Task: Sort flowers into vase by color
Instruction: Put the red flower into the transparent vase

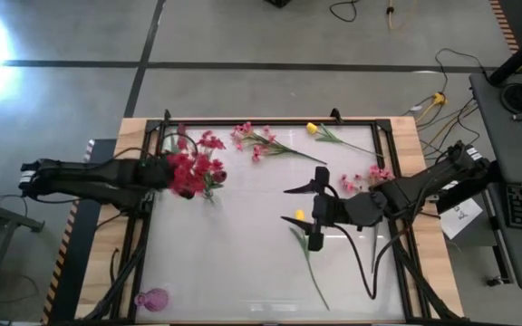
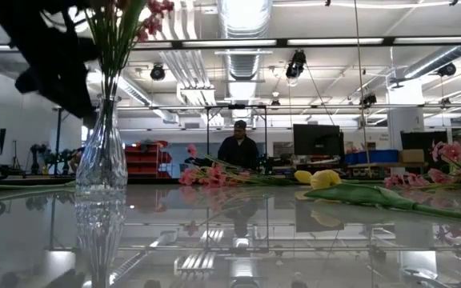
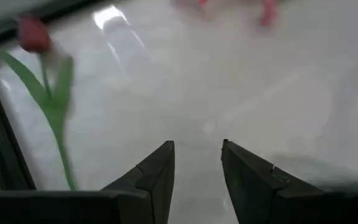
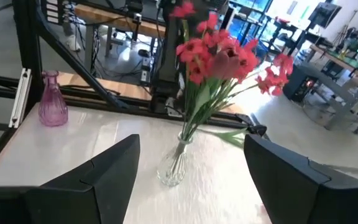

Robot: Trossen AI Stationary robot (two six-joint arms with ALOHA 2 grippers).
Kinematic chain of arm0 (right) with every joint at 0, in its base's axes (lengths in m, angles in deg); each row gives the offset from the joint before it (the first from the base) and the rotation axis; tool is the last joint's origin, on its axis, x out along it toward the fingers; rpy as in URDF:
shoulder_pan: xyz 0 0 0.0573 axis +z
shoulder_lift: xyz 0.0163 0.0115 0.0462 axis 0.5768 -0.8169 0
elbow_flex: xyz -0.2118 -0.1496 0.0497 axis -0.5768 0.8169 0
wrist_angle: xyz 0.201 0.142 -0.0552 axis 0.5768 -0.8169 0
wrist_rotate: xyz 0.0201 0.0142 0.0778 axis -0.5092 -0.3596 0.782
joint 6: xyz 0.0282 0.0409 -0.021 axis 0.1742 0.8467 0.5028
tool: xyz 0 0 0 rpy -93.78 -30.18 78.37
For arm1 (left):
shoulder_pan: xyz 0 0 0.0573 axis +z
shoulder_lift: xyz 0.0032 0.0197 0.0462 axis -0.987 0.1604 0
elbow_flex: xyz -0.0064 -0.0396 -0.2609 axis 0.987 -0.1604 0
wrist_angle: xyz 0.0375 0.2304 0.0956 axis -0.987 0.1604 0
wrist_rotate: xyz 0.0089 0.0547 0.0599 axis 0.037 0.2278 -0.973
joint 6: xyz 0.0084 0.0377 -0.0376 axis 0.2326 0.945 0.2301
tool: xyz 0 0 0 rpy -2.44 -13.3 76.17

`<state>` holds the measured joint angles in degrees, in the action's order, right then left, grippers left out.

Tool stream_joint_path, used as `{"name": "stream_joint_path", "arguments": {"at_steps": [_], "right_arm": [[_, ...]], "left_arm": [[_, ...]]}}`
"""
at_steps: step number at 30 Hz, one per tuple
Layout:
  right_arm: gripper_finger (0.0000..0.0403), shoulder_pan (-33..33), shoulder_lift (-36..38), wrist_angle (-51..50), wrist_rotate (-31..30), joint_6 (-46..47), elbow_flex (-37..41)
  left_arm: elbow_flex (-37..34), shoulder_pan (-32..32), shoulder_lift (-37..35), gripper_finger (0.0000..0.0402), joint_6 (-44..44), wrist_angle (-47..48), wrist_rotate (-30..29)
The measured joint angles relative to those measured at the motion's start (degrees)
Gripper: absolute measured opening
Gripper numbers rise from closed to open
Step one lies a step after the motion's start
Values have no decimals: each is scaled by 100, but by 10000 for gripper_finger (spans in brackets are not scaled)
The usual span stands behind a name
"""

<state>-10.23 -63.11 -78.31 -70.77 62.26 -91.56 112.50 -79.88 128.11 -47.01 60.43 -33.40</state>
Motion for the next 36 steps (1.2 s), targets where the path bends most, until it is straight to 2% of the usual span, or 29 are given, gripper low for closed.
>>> {"name": "stream_joint_path", "arguments": {"at_steps": [3,6,9,13,15,21,23,26,30,36], "right_arm": [[288,0,0,-50,-4,129,36],[295,0,0,-175,-13,267,53],[301,0,-4,-199,-17,343,89],[306,0,-2,-211,-15,399,95],[307,0,-4,-240,-15,403,95],[302,0,-4,-227,-10,389,95],[303,0,-4,-229,-7,393,95],[305,0,-2,-229,-3,380,95],[309,0,0,-230,2,337,95],[309,42,54,-465,62,400,95]], "left_arm": [[694,-2,5,124,-101,1034,664],[1370,-2,4,136,-114,1983,1035],[2040,-2,-7,152,-84,2600,1092],[2927,-2,-11,174,98,2977,1051],[3328,-7,-11,181,134,3006,628],[3817,104,-12,185,78,3030,-1896],[3835,249,-7,184,17,2984,-2413],[3827,650,39,175,90,2758,-2628],[3770,1497,304,158,426,2633,-2501],[3498,3400,875,145,1506,1823,-1708]]}}
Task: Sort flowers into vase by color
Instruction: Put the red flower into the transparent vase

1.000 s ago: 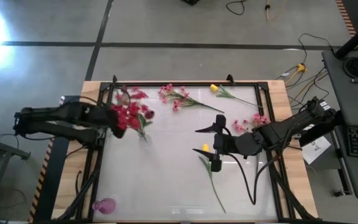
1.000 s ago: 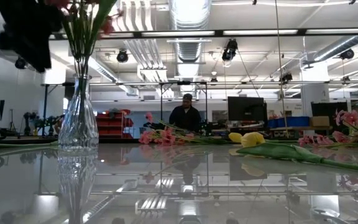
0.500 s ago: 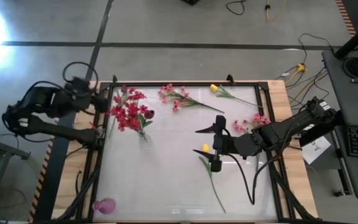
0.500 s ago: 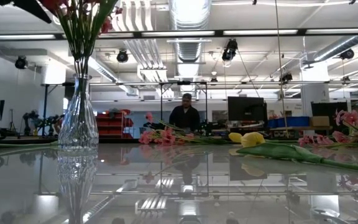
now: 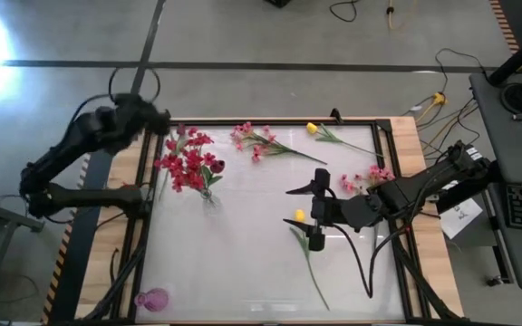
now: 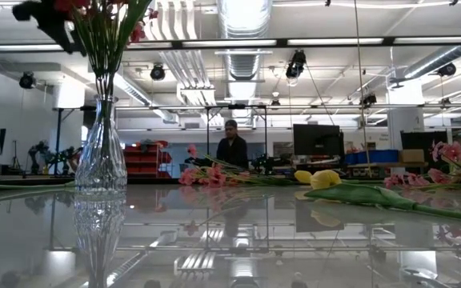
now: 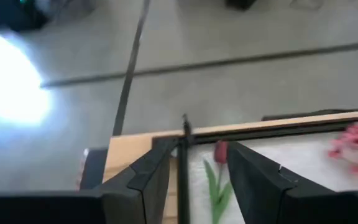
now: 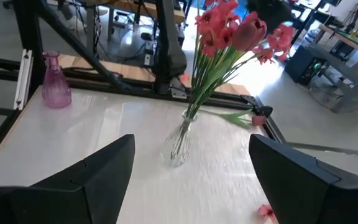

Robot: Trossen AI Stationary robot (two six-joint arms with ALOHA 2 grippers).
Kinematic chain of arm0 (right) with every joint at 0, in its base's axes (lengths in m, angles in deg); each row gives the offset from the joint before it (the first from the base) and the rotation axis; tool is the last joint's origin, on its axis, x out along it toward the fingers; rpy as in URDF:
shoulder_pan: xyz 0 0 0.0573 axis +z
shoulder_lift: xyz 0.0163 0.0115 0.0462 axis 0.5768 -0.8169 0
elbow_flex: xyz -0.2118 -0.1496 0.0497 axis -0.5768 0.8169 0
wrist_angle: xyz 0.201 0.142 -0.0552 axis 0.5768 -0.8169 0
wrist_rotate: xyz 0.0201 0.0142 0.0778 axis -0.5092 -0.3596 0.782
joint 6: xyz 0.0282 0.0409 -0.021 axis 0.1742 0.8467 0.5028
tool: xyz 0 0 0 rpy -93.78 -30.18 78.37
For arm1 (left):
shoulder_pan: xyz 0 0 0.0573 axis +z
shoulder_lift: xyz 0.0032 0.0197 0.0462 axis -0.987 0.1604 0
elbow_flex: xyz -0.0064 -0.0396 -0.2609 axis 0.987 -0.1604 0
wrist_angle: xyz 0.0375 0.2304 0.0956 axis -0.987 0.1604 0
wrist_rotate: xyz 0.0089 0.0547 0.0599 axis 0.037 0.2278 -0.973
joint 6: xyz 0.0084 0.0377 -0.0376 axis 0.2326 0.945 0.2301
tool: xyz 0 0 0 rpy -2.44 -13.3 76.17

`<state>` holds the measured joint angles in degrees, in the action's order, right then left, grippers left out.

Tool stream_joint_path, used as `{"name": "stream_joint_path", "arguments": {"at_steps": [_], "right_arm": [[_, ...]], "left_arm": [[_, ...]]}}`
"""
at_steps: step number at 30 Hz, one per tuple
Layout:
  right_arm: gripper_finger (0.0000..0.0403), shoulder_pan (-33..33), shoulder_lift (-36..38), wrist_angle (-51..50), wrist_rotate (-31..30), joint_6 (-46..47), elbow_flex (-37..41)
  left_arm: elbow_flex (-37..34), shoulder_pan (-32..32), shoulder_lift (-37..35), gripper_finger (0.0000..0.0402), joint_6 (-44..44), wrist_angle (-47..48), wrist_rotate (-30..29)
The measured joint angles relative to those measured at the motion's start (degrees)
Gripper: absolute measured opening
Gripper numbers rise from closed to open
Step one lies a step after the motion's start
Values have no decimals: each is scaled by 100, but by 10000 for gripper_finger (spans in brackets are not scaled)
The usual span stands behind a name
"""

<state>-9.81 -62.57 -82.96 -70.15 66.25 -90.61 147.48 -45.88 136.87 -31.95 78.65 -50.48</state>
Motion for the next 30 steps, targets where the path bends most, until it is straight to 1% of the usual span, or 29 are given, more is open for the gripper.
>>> {"name": "stream_joint_path", "arguments": {"at_steps": [3,5,6,7,8,10,12,15,18,20,23,27,28,30], "right_arm": [[311,86,99,-297,-4,167,0],[309,155,154,-489,-15,341,12],[308,190,179,-618,-16,445,18],[307,224,199,-756,-19,542,21],[306,256,207,-859,-18,611,22],[304,300,221,-1013,-46,689,33],[304,335,244,-1084,-55,733,44],[306,367,269,-1068,-38,769,55],[307,439,280,-1060,-50,782,59],[305,490,283,-1061,-61,845,59],[302,571,283,-1092,-61,899,68],[304,598,283,-1228,-71,1025,79],[304,597,283,-1225,-80,1028,86],[306,596,283,-1228,-83,1028,98]], "left_arm": [[-55,1204,221,139,782,-566,798],[-83,1937,425,135,1075,-702,1330],[-106,2243,532,133,1228,-730,1620],[-129,2416,613,130,1254,-746,1781],[-137,2431,641,125,1244,-744,1760],[-128,2204,637,114,1211,-676,1545],[-135,1994,671,104,1103,-399,1469],[-360,1997,773,101,885,-237,1667],[-848,1988,876,105,679,-300,1818],[-1288,1986,964,109,607,-541,1848],[-1944,1968,1017,118,532,-1154,1869],[-2740,1948,1269,132,438,-2113,2330],[-2866,1952,1364,135,420,-2318,2333],[-3044,1920,1582,139,321,-2477,2093]]}}
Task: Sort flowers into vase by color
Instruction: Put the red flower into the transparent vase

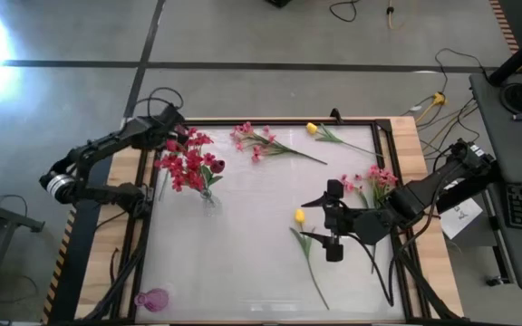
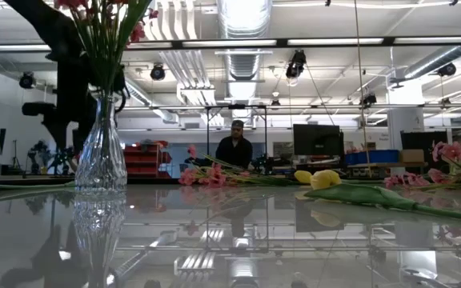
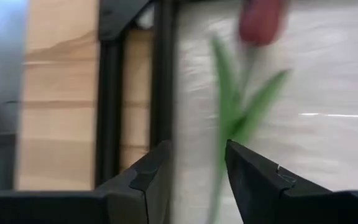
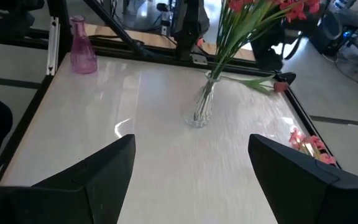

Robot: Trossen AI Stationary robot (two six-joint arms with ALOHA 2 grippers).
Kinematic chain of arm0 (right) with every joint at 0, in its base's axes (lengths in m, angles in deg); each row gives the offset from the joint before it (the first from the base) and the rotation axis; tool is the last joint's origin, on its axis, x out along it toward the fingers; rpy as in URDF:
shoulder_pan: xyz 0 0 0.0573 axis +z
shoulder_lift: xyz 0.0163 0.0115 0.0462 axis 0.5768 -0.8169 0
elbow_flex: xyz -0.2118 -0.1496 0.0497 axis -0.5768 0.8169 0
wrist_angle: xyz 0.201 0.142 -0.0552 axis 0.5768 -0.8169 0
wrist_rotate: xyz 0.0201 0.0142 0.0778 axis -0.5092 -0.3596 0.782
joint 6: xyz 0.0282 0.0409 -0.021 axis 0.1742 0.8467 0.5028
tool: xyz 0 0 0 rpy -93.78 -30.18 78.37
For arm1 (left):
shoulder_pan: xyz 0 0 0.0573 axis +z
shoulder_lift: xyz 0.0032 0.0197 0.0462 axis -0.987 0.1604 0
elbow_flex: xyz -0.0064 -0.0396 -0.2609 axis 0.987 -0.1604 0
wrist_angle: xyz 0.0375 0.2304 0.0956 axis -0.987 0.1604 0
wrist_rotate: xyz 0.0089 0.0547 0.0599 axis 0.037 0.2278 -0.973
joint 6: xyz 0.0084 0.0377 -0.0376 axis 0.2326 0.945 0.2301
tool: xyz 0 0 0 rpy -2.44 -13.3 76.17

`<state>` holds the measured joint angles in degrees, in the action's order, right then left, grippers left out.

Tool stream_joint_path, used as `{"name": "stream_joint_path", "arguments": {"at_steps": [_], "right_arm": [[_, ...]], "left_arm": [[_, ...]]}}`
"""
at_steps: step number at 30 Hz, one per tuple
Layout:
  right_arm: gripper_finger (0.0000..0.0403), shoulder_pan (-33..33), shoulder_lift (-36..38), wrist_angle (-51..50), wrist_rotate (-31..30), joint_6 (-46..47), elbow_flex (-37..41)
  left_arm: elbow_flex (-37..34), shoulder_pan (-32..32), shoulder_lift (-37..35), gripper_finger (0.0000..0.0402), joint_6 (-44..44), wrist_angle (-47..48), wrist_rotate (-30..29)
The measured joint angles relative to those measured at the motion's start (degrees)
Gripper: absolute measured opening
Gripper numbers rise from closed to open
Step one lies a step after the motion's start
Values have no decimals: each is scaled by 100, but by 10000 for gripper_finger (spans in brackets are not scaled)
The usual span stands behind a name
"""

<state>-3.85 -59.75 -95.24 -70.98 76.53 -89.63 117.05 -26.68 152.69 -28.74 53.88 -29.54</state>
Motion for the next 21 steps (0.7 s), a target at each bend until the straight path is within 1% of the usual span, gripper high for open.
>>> {"name": "stream_joint_path", "arguments": {"at_steps": [2,4,8,11,16,21], "right_arm": [[306,0,0,7,0,0,8],[306,0,0,6,0,0,24],[302,-13,0,12,-2,-8,81],[303,-13,2,14,-42,-4,163],[309,-15,2,6,-57,0,300],[306,-15,2,10,-131,-2,365]], "left_arm": [[-27,-62,184,142,-37,2,-235],[-10,-92,315,143,-48,68,-291],[-7,-98,556,144,-138,58,-132],[-12,-180,778,144,-244,-109,123],[-16,-391,1040,144,-474,-277,162],[-16,-589,1279,144,-938,-952,167]]}}
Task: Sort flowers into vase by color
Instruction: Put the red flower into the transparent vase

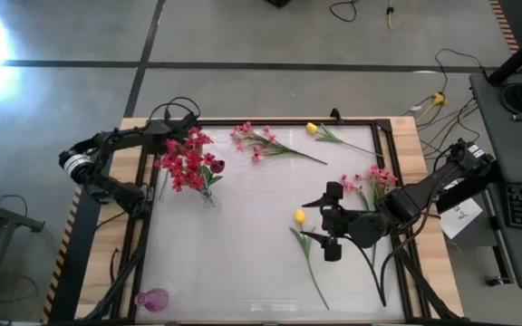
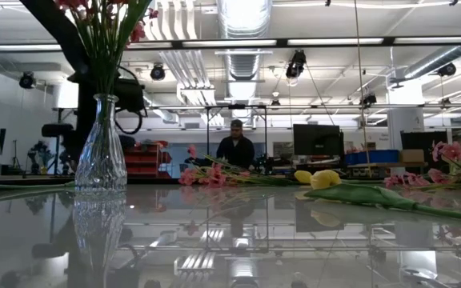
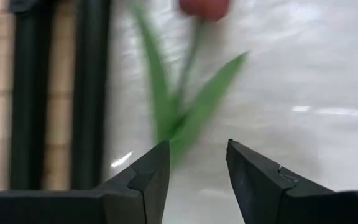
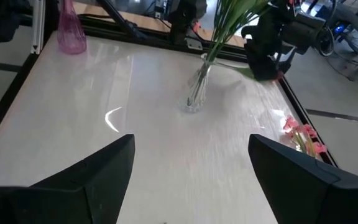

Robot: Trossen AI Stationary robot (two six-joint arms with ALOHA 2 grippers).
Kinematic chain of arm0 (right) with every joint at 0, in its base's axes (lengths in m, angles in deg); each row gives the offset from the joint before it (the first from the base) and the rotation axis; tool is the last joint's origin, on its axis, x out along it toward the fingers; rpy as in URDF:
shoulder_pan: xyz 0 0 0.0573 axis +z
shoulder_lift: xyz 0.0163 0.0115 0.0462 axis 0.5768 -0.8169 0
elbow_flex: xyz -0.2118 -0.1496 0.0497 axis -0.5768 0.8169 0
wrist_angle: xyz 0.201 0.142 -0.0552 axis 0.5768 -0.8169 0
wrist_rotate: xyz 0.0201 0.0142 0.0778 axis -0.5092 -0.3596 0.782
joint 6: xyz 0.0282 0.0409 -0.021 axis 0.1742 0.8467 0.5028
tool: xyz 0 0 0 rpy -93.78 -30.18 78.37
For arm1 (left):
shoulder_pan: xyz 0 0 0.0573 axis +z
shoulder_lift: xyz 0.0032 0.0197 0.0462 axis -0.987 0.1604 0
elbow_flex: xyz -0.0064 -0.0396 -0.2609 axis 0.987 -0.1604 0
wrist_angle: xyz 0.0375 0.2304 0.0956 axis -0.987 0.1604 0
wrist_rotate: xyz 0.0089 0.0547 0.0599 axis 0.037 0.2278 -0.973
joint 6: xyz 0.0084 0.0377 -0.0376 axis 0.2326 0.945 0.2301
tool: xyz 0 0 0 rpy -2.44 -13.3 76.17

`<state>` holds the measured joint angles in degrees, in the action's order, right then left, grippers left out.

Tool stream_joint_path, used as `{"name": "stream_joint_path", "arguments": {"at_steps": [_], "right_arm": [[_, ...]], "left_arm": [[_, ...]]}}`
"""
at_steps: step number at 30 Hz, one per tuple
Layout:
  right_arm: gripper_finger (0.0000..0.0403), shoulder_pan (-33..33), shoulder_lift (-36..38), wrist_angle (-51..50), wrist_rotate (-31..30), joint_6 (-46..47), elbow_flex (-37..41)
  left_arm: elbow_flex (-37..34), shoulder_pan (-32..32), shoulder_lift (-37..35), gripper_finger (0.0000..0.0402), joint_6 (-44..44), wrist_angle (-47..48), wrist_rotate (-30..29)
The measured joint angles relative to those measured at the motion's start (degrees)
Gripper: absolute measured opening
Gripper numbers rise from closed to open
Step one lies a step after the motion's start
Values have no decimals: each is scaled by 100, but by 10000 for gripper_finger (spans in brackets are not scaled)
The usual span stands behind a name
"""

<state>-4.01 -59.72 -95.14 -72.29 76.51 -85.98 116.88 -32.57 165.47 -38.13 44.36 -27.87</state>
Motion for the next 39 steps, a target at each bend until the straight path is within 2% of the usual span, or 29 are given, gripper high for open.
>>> {"name": "stream_joint_path", "arguments": {"at_steps": [2,8,12,19,22,25,28,32,39], "right_arm": [[304,0,2,-5,0,2,13],[308,36,7,-320,0,330,34],[310,39,7,-475,-2,502,76],[311,39,13,-510,-7,659,90],[311,42,36,-579,-6,775,96],[310,43,69,-604,-9,805,108],[307,52,117,-608,-11,813,109],[301,52,248,-612,-11,716,109],[292,52,584,-602,-18,451,109]], "left_arm": [[0,-74,136,144,-239,-267,-78],[0,-109,654,144,-610,-163,-1018],[47,-47,1076,144,-511,-427,-858],[571,-49,1613,141,-349,-93,-857],[616,-56,1727,115,-97,-16,-864],[559,-65,1695,59,-83,0,-902],[461,-63,1481,11,-51,-17,-862],[433,-85,881,4,241,9,-436],[426,-388,-1165,0,689,-91,-533]]}}
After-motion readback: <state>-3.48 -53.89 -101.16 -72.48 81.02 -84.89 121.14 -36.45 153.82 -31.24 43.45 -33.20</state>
